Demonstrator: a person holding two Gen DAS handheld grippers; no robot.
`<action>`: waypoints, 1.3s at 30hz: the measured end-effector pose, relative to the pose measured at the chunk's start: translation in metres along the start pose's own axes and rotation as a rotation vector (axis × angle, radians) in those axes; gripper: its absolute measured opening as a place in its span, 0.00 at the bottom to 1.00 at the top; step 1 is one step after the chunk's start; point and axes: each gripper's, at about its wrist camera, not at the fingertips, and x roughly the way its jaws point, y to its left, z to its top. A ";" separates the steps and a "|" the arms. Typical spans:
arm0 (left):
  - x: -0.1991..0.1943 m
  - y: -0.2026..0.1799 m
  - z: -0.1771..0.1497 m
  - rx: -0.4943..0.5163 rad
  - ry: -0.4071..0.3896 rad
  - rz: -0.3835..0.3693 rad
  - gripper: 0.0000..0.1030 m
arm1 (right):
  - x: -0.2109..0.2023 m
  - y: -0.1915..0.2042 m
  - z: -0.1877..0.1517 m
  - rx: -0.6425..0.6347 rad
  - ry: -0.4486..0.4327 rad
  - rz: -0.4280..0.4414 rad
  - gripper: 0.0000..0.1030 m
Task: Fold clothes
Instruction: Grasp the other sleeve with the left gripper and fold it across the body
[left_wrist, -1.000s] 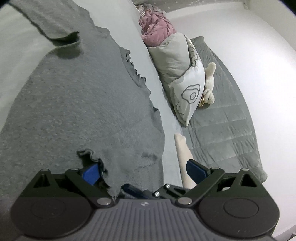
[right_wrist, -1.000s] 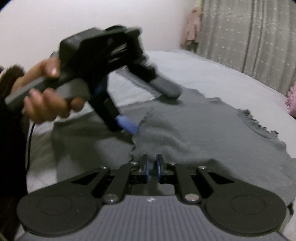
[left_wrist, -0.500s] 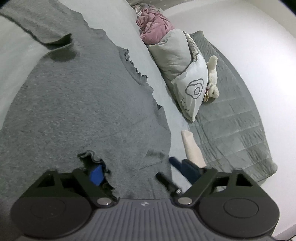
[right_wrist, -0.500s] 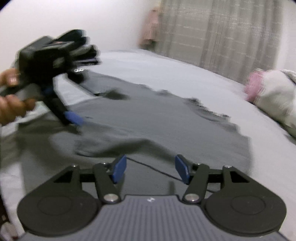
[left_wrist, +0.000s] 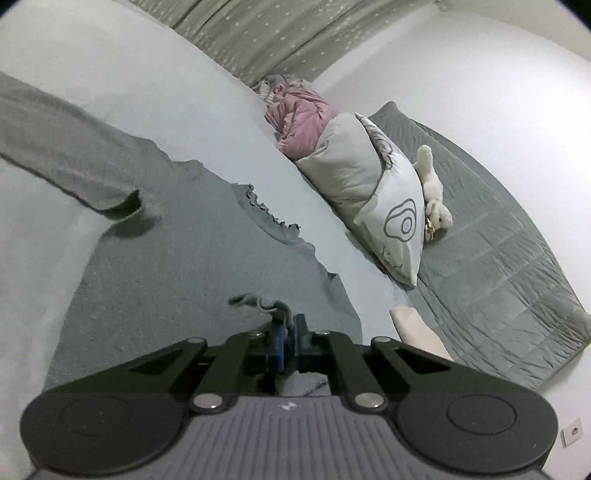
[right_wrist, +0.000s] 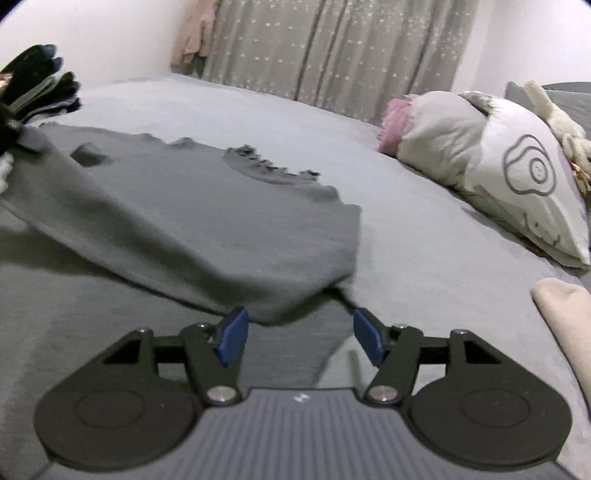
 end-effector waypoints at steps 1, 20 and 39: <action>0.000 0.001 -0.001 -0.002 -0.004 0.009 0.03 | 0.005 -0.002 0.000 0.001 0.001 -0.012 0.65; 0.024 0.021 -0.010 -0.016 0.100 0.315 0.03 | 0.037 -0.073 -0.003 0.414 0.038 -0.105 0.59; 0.021 0.009 0.001 0.055 0.152 0.247 0.37 | 0.035 -0.097 0.051 0.448 0.066 0.171 0.59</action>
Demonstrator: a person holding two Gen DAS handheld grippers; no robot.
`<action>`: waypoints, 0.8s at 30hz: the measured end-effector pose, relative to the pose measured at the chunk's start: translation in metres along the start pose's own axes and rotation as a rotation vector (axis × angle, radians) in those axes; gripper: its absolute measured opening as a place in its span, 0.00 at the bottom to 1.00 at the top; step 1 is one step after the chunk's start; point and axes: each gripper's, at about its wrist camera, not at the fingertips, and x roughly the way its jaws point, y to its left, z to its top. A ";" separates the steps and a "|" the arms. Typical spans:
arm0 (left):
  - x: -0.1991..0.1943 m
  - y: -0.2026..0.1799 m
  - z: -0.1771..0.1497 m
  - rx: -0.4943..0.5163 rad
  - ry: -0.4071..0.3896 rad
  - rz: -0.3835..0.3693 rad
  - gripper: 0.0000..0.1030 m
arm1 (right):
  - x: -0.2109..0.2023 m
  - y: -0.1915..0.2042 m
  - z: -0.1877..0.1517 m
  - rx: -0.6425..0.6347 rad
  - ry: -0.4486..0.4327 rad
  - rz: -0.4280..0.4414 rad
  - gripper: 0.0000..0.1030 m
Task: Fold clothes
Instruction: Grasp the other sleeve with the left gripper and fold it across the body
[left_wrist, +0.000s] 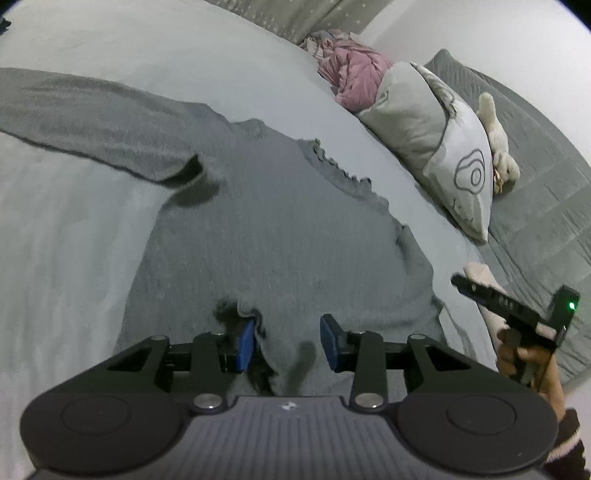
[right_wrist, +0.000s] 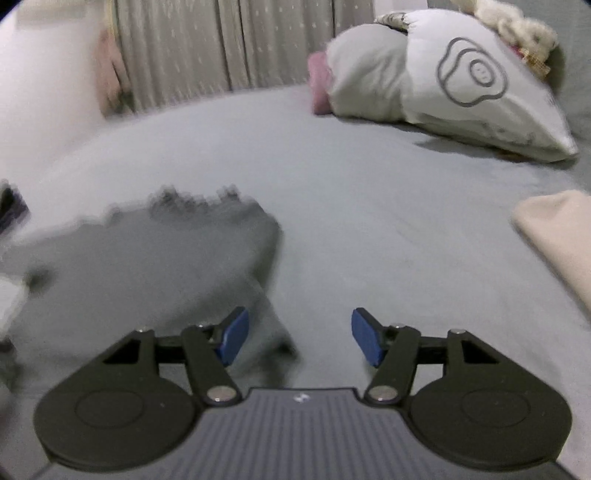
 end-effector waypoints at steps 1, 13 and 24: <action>0.003 0.001 0.002 0.001 -0.002 0.006 0.37 | 0.006 -0.001 0.004 0.008 0.002 0.014 0.54; 0.012 -0.011 -0.002 0.147 -0.086 0.041 0.02 | 0.099 -0.048 0.016 0.445 0.038 0.284 0.31; 0.028 -0.018 -0.007 0.245 -0.098 0.153 0.04 | 0.102 -0.014 0.030 0.151 -0.071 0.041 0.04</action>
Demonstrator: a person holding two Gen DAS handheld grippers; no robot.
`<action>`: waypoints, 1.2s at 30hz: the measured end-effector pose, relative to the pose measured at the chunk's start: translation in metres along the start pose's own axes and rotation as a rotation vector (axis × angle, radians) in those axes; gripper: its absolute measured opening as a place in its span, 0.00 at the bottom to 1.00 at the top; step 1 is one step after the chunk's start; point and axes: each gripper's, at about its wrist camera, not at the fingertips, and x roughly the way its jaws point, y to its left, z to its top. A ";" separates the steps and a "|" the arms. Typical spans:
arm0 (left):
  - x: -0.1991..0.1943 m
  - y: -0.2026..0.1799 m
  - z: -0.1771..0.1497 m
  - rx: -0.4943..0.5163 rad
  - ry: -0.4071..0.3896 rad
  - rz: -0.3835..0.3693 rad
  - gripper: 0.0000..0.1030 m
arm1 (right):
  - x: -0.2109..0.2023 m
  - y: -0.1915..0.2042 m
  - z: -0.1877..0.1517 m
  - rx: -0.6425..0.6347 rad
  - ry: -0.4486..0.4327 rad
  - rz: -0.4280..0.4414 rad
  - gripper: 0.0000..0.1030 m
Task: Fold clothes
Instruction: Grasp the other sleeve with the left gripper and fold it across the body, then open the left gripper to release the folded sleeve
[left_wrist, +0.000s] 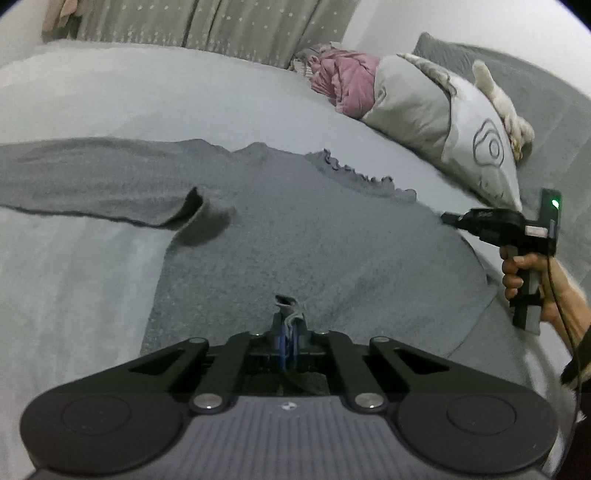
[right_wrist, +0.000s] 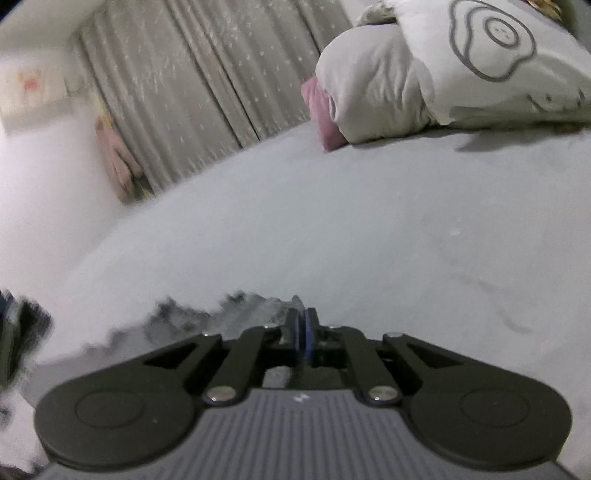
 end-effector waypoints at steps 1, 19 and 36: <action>0.000 0.000 0.000 0.004 0.002 0.002 0.05 | 0.004 -0.002 -0.004 -0.008 0.020 -0.014 0.03; -0.030 -0.023 -0.001 0.111 -0.111 -0.119 0.28 | -0.093 0.022 -0.033 -0.129 -0.012 0.058 0.33; -0.016 -0.005 0.009 0.039 -0.080 -0.003 0.54 | -0.097 0.028 -0.053 -0.199 0.080 -0.016 0.45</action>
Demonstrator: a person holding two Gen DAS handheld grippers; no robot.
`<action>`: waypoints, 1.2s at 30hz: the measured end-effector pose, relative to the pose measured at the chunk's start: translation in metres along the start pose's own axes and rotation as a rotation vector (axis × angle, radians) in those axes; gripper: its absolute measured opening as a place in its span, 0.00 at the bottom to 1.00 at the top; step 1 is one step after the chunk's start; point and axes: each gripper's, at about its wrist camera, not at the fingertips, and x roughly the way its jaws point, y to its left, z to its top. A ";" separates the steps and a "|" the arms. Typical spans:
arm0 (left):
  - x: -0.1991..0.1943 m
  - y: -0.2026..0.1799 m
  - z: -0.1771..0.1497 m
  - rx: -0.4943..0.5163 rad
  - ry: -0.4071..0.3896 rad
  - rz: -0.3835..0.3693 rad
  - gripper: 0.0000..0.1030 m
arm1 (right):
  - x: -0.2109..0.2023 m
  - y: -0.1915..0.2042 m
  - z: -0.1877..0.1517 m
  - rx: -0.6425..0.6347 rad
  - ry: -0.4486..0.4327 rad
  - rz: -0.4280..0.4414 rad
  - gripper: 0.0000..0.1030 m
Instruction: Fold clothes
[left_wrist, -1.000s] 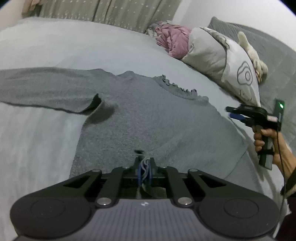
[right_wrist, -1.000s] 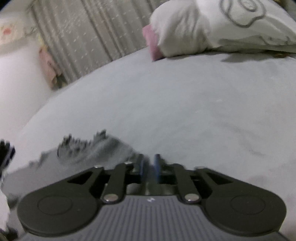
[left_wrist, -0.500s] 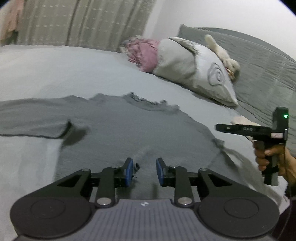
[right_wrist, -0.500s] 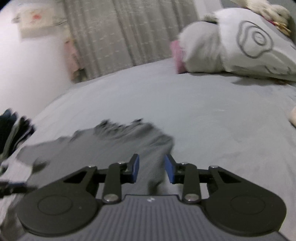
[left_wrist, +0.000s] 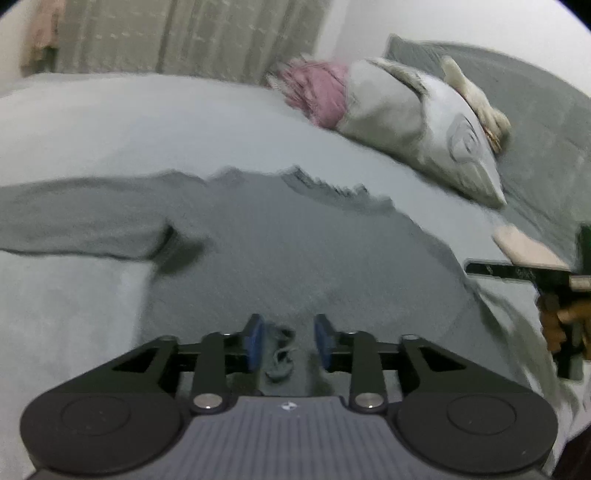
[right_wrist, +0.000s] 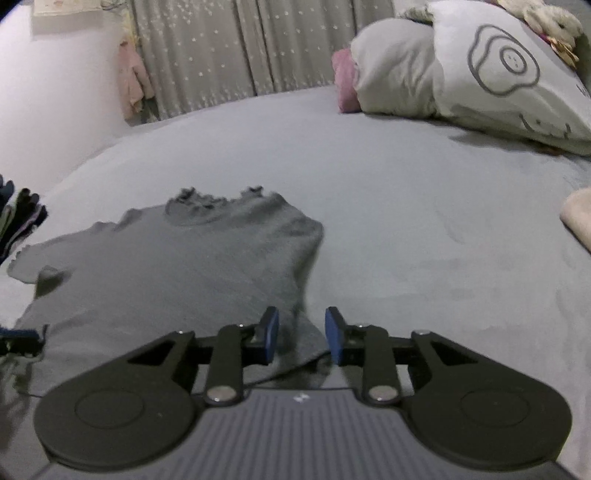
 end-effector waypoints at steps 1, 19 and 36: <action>-0.002 0.009 0.003 -0.039 -0.018 0.036 0.61 | -0.001 0.003 0.002 -0.002 -0.001 0.002 0.54; 0.005 0.125 0.051 -0.370 -0.031 0.528 0.81 | 0.005 0.089 0.015 -0.158 0.116 0.006 0.99; 0.018 0.193 0.067 -0.360 -0.120 0.646 0.99 | 0.012 0.143 0.005 -0.145 0.160 0.000 1.00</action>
